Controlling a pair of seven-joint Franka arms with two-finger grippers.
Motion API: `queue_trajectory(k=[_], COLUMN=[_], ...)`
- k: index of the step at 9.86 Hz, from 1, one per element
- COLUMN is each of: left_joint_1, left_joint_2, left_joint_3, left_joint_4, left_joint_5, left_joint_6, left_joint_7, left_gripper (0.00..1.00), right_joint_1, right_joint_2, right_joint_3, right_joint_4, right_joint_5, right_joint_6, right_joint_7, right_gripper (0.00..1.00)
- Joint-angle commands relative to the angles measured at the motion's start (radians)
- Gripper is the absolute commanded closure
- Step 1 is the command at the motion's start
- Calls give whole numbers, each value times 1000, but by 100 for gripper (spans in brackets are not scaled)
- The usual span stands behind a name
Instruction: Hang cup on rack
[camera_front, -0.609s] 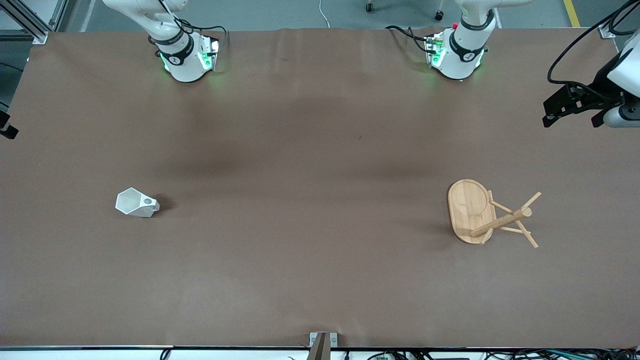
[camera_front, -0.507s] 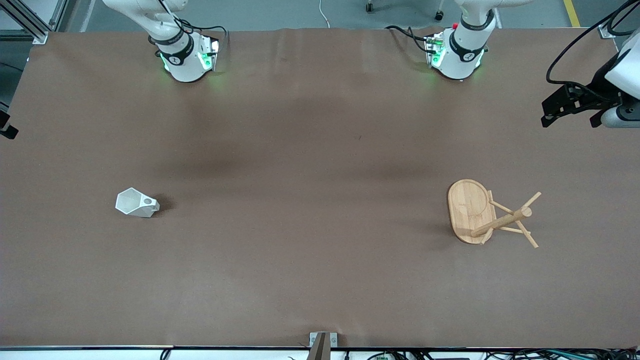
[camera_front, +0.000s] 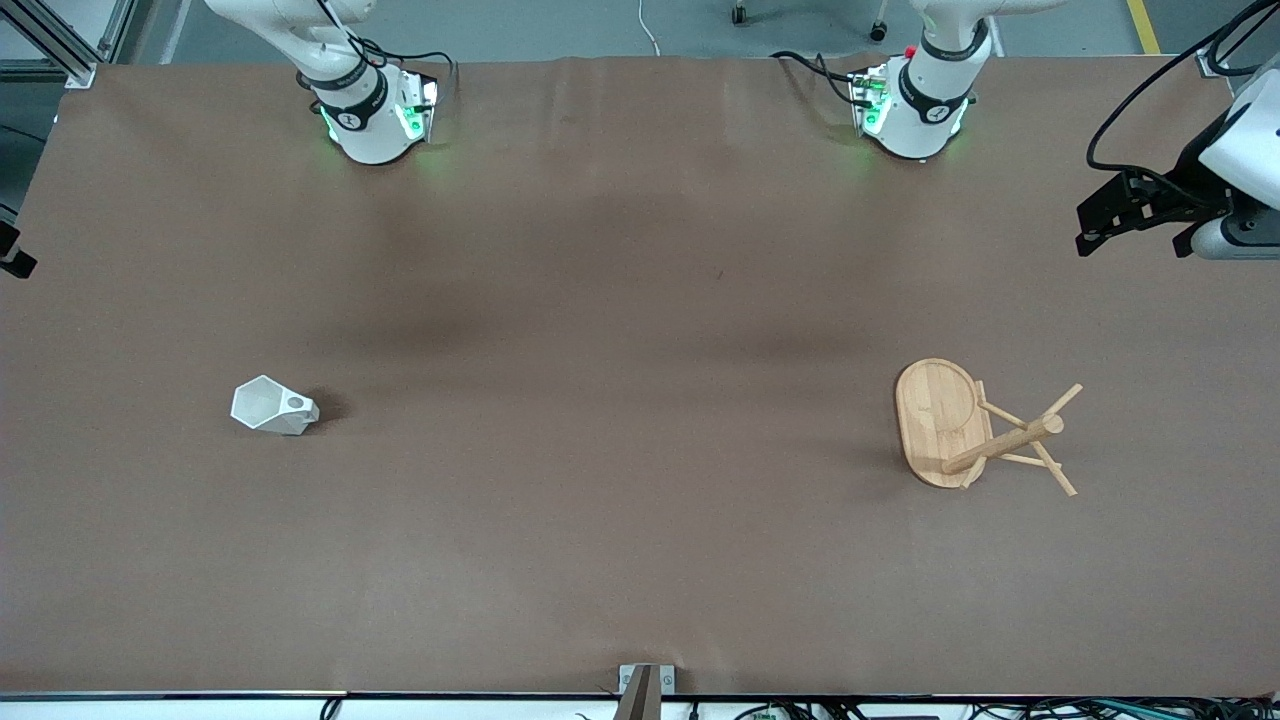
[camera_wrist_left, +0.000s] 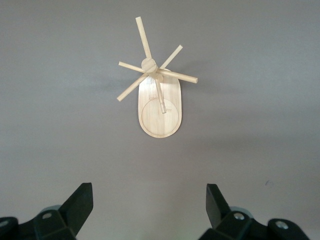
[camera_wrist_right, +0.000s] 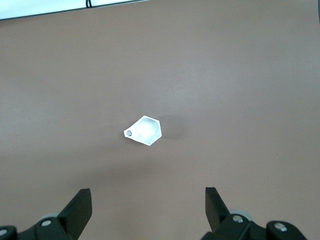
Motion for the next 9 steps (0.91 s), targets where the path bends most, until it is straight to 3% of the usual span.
queue_trajectory(k=[1,2,4,6,9], left_joint_1=[0,2,-3,-6,-6], left_joint_2=[28,29,40,42,43], left_joint_3=[-3,-4,-4,-4,-4], left_joint_4=[-15,-13,-13,-13,-13], left_joint_5=[-12,-13,-13,-15,-16], left_joint_6=[-8,-3,11,20,20], left_joint_7=[8,8,6,6,8], left_gripper=[0,0,0,0,0], right_joint_1=[-1,5,3,-17,-55], right_joint_2=[-7,-6,72,142,194], right_joint_3=[2,2,4,4,4], right_joint_4=[5,-4,-43,-179,-492], right_joint_5=[-12,-12,2,6,23], right_joint_6=[-11,-87,-16,161,608], right_joint_7=[-3,-8,-86,-163,-168], right_gripper=[0,0,0,0,0])
